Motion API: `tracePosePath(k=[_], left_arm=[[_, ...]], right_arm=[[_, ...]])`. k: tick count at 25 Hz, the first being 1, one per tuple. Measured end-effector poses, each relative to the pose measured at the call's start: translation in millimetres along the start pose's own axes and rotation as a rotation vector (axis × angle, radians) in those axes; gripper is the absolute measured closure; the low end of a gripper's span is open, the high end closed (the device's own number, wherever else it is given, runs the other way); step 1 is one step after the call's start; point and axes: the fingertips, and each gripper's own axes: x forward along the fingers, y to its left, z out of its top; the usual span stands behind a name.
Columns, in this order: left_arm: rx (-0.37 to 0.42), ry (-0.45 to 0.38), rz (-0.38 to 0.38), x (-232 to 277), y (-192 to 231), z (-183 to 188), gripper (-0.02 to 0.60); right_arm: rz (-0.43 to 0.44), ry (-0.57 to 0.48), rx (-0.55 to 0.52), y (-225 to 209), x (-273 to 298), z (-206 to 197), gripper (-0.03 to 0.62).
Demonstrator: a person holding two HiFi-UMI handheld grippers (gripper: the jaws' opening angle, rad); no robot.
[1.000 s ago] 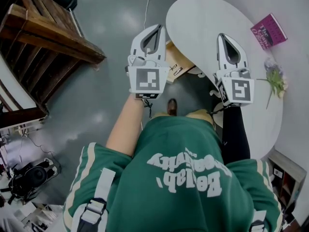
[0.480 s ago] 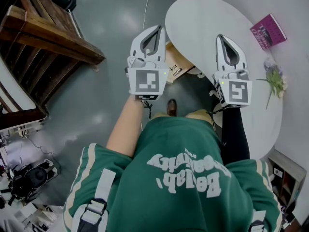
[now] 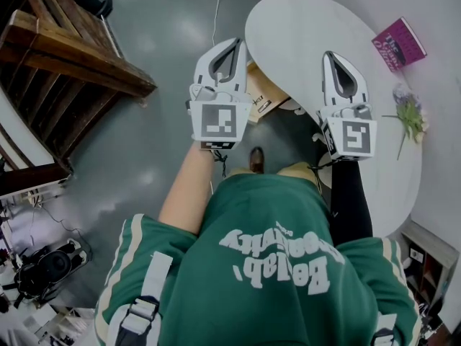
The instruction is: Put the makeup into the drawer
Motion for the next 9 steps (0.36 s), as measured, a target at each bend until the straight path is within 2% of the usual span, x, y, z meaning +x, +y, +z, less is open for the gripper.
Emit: tracePosePath(k=[9], left_arm=[[0.008,0.005,0.001,0.9,-3.4,0.3,0.566]], right_arm=[[0.009,-0.007,-0.008,-2.3,-4.6,2.7,0.585]])
